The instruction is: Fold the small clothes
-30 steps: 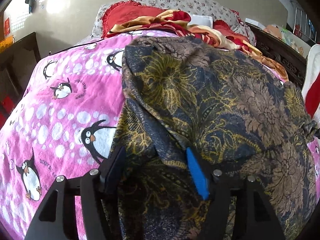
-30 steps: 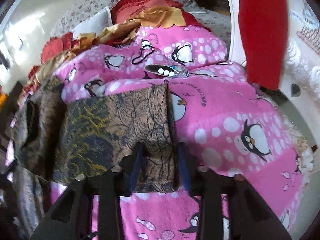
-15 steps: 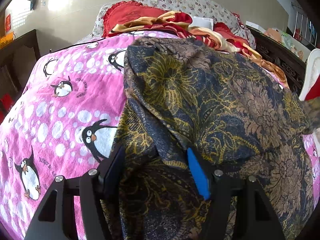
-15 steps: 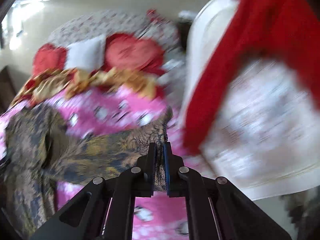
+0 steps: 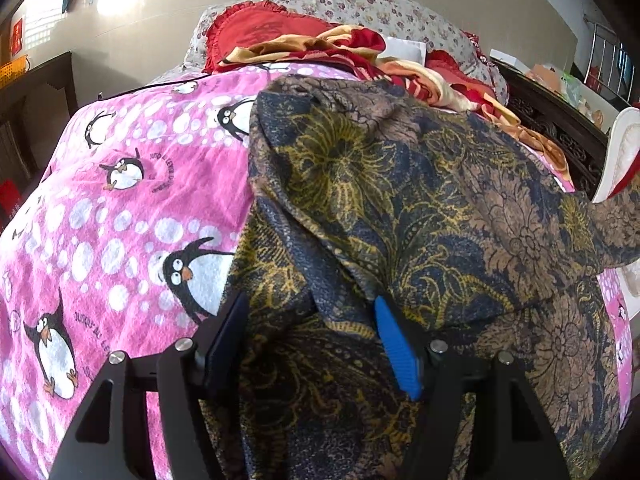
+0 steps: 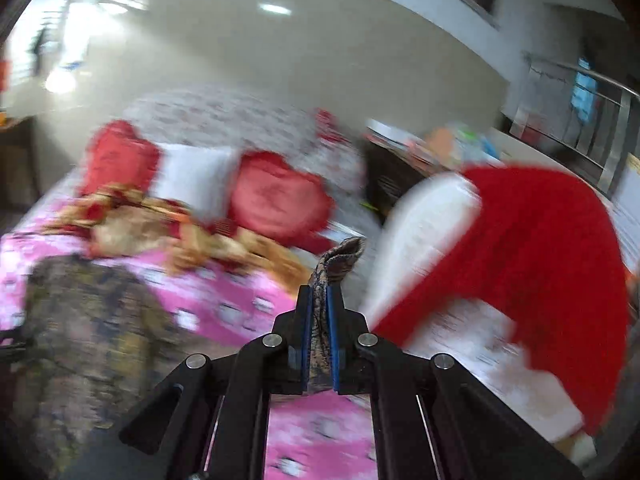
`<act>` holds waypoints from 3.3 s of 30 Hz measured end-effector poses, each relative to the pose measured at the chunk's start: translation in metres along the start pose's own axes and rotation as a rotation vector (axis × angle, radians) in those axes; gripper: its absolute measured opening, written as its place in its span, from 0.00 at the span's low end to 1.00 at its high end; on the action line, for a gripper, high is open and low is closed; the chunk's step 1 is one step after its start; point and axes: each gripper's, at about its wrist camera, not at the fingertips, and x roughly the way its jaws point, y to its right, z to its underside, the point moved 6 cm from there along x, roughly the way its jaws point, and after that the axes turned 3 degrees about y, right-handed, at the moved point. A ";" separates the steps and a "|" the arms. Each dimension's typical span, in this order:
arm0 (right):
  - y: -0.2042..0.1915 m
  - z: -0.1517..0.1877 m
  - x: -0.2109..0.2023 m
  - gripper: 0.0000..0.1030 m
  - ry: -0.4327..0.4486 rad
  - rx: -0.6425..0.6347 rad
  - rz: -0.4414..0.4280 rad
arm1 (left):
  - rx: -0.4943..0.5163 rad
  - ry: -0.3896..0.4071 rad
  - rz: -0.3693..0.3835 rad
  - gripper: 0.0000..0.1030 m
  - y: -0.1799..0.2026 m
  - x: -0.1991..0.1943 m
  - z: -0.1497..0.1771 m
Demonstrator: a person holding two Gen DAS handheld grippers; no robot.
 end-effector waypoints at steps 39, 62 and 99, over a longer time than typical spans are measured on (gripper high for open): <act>-0.306 0.270 0.110 0.33 -0.285 0.081 -0.479 | -0.086 -0.209 0.604 0.77 0.142 0.041 -0.046; -0.302 0.266 0.116 0.33 -0.278 0.140 -0.473 | -0.031 -0.103 0.549 0.04 0.158 -0.010 -0.061; -0.340 0.268 0.110 0.84 -0.315 -0.065 -0.465 | -0.092 0.073 0.184 0.50 -0.011 -0.055 -0.058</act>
